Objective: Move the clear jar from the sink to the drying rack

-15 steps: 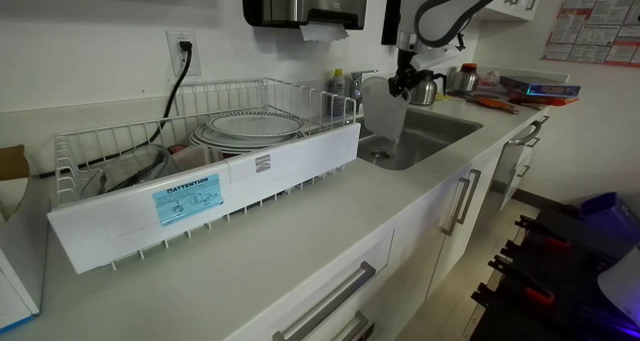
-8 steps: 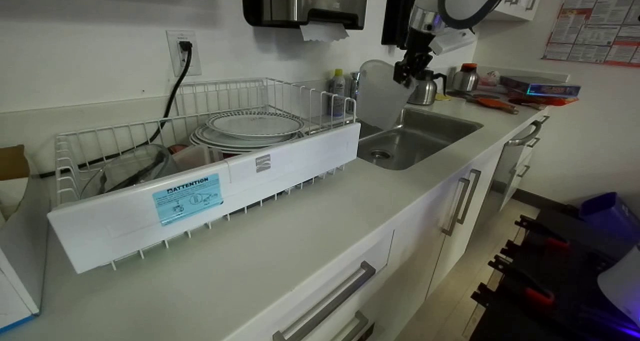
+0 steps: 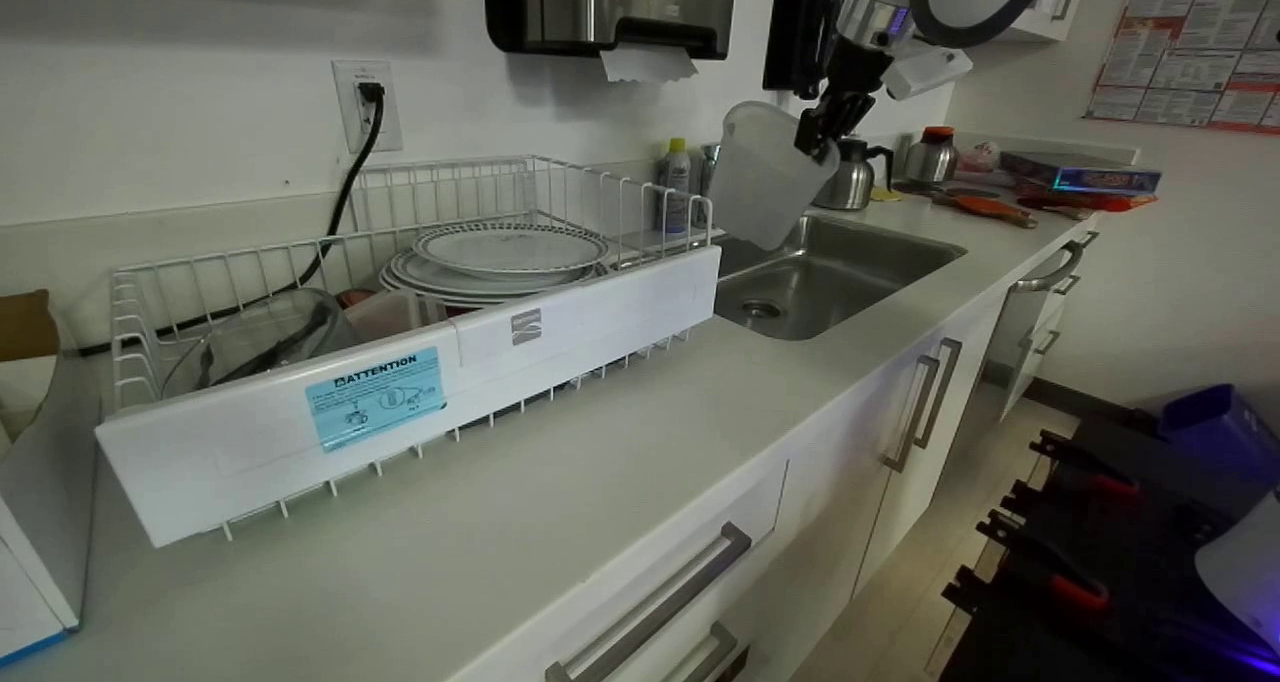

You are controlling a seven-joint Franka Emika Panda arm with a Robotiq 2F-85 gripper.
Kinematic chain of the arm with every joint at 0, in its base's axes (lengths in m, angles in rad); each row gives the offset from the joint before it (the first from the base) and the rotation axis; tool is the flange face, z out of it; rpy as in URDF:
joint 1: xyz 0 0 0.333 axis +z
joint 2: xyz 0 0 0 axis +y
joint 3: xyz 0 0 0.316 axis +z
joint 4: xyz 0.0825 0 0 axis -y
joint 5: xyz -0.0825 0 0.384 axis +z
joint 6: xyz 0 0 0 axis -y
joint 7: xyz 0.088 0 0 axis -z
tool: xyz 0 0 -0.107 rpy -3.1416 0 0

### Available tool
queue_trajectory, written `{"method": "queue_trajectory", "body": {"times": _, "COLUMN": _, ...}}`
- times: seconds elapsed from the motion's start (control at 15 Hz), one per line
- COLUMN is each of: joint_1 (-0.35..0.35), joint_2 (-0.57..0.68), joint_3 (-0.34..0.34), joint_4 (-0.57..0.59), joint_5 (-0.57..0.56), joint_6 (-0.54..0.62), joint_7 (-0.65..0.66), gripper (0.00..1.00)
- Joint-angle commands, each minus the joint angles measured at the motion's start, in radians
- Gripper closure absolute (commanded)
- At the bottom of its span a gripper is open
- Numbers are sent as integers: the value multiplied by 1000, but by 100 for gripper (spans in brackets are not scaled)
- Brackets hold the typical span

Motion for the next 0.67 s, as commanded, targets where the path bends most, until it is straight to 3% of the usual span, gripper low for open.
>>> {"method": "queue_trajectory", "body": {"times": 0.0, "joint_1": -31, "joint_2": 0, "joint_3": 29, "joint_4": 0, "joint_5": 10, "joint_6": 0, "joint_7": -9, "gripper": 98}}
{"method": "queue_trajectory", "body": {"times": 0.27, "joint_1": -25, "joint_2": -57, "joint_3": 51, "joint_4": 1, "joint_5": 5, "joint_6": 68, "joint_7": -28, "gripper": 98}}
{"method": "queue_trajectory", "body": {"times": 0.6, "joint_1": 63, "joint_2": -113, "joint_3": 89, "joint_4": 28, "joint_5": 158, "joint_6": 64, "joint_7": -299, "gripper": 98}}
